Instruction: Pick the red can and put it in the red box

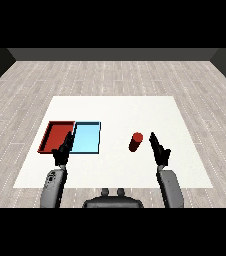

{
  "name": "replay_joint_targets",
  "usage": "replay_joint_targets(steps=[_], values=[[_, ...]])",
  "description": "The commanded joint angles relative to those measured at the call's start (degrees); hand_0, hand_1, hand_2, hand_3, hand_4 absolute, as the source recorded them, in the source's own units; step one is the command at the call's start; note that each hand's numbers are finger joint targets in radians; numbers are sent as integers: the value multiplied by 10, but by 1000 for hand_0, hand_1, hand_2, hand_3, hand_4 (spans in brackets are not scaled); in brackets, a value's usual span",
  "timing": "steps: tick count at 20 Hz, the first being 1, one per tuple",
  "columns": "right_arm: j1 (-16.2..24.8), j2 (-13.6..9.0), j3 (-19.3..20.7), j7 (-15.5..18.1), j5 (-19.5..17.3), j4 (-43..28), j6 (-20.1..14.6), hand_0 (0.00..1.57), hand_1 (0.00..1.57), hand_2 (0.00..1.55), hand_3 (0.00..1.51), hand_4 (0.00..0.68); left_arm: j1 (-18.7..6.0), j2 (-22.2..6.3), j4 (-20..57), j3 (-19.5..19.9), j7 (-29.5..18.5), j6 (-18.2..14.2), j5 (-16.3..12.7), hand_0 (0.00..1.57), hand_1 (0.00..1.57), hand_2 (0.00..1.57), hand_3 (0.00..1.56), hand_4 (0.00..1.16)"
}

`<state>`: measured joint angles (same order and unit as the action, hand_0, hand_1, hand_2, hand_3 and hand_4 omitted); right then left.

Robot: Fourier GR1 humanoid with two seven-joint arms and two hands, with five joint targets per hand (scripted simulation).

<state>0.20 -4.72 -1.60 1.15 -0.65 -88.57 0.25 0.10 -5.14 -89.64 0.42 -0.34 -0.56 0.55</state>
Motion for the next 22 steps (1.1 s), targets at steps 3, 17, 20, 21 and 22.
replay_joint_targets(steps=[3,17,20,21,22], values=[[-7,-25,45,3,17,12,29,0,0,0,0,0,2,4,-2,9,0,-6,12,0,0,0,0,0],[-54,-50,106,193,94,97,143,0,0,0,0,0,2,37,3,26,-226,9,-20,0,0,0,0,0],[-10,-35,99,192,93,55,142,0,0,0,0,0,-12,17,-4,44,-215,20,-32,0,0,0,0,0],[1,-22,85,174,82,26,122,0,0,0,0,0,3,16,-56,35,-173,20,-35,0,0,0,0,0],[-11,-32,100,165,93,36,129,0,0,0,0,0,2,27,-22,25,-207,20,-25,0,0,0,0,0]])
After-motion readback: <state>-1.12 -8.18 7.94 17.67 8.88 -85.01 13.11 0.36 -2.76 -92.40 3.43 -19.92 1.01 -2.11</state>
